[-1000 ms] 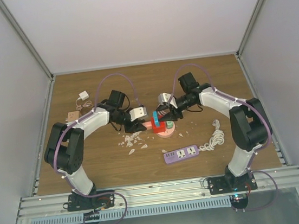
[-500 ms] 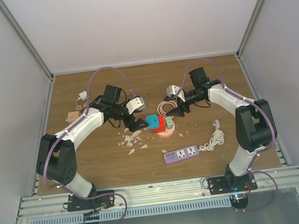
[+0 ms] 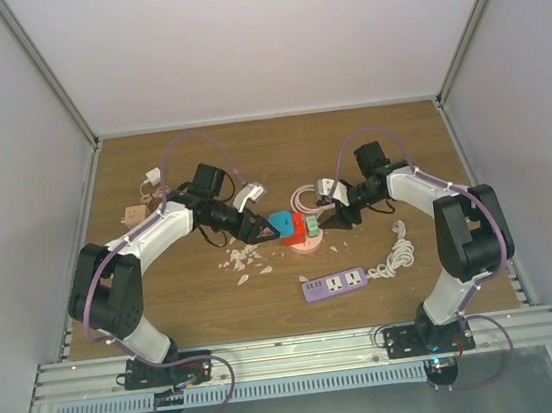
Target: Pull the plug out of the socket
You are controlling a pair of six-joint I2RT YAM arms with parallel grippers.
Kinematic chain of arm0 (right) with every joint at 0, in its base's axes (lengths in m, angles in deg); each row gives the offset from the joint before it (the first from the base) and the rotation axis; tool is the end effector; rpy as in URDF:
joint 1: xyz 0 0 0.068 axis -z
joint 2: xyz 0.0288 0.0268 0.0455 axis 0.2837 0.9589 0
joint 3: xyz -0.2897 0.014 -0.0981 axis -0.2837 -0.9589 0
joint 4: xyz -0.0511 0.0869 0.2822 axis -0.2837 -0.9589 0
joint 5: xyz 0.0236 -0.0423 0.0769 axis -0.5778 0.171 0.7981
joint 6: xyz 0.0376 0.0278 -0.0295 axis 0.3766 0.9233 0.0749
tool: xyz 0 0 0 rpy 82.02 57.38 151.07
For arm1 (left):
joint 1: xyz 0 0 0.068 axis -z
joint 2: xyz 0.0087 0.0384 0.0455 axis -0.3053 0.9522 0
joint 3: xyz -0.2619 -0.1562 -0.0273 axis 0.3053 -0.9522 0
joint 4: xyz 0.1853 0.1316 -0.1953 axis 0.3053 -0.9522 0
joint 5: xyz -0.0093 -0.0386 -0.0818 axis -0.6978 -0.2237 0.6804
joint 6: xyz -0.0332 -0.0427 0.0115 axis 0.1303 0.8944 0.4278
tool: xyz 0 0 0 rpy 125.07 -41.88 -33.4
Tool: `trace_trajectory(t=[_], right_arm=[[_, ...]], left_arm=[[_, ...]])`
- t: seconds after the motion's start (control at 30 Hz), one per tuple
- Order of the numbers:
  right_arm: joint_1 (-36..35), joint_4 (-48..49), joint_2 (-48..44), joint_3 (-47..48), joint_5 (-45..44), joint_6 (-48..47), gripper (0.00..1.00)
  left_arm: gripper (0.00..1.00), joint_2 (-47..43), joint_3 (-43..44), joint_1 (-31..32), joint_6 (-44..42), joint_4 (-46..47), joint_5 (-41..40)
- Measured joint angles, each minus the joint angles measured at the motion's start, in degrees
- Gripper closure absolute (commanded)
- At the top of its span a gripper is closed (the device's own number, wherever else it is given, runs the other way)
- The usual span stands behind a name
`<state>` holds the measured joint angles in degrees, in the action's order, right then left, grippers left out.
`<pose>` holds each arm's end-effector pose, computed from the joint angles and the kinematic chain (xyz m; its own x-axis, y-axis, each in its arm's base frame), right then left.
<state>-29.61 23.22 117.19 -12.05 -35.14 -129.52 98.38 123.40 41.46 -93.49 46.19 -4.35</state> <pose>0.3465 0.1094 0.1948 -0.0927 -0.6218 -0.7777 -0.9934 0.1105 0.0301 0.3197 -0.1717 0.2396 -0.6920 0.4247 -0.5837 0.7213 0.3760 -0.5817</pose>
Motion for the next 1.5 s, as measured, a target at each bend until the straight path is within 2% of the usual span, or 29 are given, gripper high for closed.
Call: trace_trajectory(t=[0.1,0.23,0.6,0.77,1.17,1.33,1.5], right_arm=[[0.0,0.5,-0.5,-2.0,-2.7,-0.7,0.34],[-0.1,0.7,-0.3,-3.4,-4.7,-0.9,0.42],[-2.9,0.3,4.1,-3.3,-4.4,-0.8,0.52],[-3.3,-0.6,5.8,-2.3,-2.4,-0.3,0.52],[-9.8,-2.7,5.9,-1.9,2.1,2.7,0.38],[-7.9,-4.4,5.2,1.8,1.2,1.4,0.38],[-5.8,-2.4,5.2,8.0,-4.0,-1.0,0.43]], left_arm=[[0.19,-1.2,-4.8,-1.0,4.6,1.9,2.1],[0.21,-3.3,-9.9,-4.3,9.4,5.5,3.4],[0.17,-3.5,-12.6,-9.3,14.6,11.3,6.6],[0.14,-3.5,-13.5,-9.6,15.8,13.1,6.8],[0.07,-4.5,-19.1,-13.4,20.0,19.1,9.1],[0.07,-5.7,-20.2,-15.4,21.2,20.5,9.9],[0.07,-5.8,-20.2,-16.0,21.5,21.5,10.2]])
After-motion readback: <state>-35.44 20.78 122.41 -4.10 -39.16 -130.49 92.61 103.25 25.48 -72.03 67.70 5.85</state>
